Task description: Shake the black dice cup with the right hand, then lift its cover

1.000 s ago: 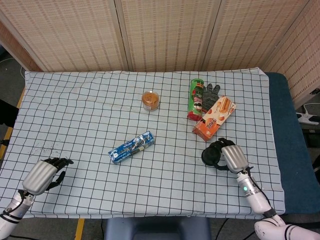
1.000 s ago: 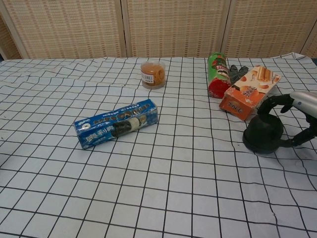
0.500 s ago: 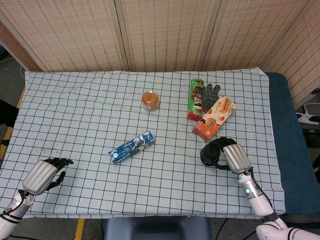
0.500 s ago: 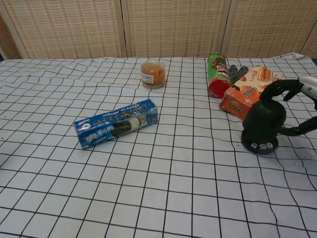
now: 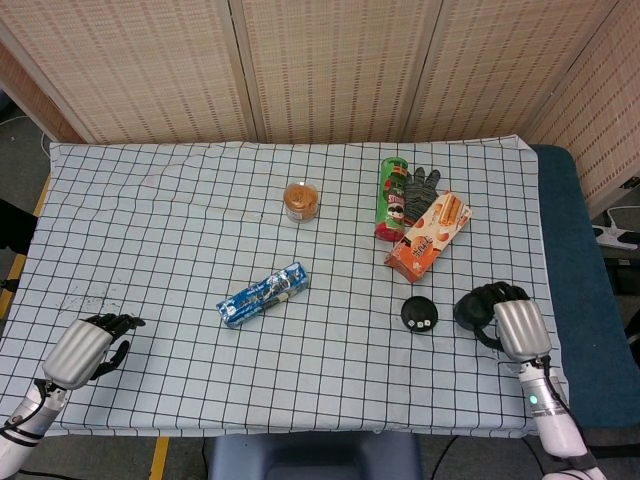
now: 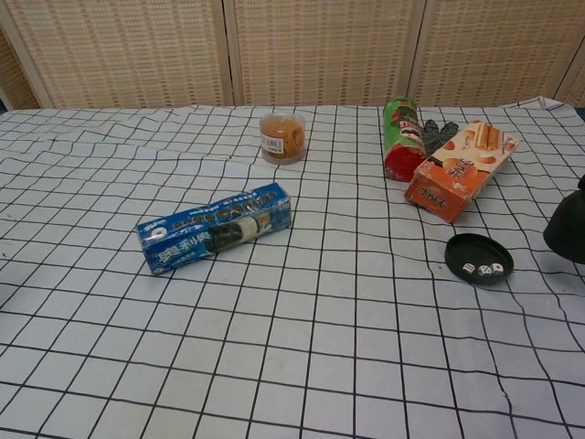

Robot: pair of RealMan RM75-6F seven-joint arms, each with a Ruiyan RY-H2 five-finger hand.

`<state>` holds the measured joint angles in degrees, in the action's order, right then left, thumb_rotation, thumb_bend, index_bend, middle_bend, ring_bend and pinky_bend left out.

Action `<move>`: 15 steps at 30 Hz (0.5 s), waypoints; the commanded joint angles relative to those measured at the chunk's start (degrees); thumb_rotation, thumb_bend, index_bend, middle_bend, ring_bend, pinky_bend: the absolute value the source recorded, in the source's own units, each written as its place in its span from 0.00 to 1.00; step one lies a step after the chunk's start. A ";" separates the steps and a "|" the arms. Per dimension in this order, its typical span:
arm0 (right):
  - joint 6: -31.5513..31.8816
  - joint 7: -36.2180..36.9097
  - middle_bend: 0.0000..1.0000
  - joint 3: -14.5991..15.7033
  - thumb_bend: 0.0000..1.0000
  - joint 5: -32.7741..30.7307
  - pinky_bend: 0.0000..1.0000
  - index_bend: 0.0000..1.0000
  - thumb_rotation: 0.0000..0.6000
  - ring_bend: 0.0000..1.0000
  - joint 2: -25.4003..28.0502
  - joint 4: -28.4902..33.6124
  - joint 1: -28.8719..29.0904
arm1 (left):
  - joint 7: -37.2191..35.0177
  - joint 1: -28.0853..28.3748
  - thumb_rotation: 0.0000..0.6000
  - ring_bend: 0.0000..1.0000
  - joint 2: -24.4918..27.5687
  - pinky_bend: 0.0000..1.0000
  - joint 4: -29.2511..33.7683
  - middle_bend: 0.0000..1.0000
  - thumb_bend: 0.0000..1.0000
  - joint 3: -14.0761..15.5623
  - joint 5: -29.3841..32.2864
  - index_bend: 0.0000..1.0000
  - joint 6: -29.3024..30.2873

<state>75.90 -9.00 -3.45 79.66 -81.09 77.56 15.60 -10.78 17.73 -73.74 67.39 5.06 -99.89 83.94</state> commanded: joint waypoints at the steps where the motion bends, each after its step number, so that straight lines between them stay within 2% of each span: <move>1: -2.62 3.33 0.38 0.44 0.15 -1.24 0.28 0.42 1.00 0.22 -0.60 -3.79 -0.29 | 0.06 0.03 1.00 0.44 -0.04 0.62 -0.02 0.40 0.58 0.00 0.17 0.32 -0.30; 7: -4.43 5.52 0.35 1.06 0.15 -0.19 0.28 0.39 1.00 0.17 -1.62 -6.95 0.08 | -0.16 -0.04 1.00 0.44 -0.01 0.62 -0.18 0.40 0.58 -0.10 0.27 0.32 -0.16; 15: -4.91 5.86 0.21 1.54 0.15 0.51 0.24 0.29 1.00 0.06 0.80 -4.51 -0.38 | -0.44 -0.12 1.00 0.44 0.05 0.62 -0.19 0.40 0.58 -0.11 0.24 0.32 0.04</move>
<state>70.78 -3.07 -1.90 80.06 -80.73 72.57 15.40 -11.20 17.59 -73.68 67.18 4.95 -99.69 84.02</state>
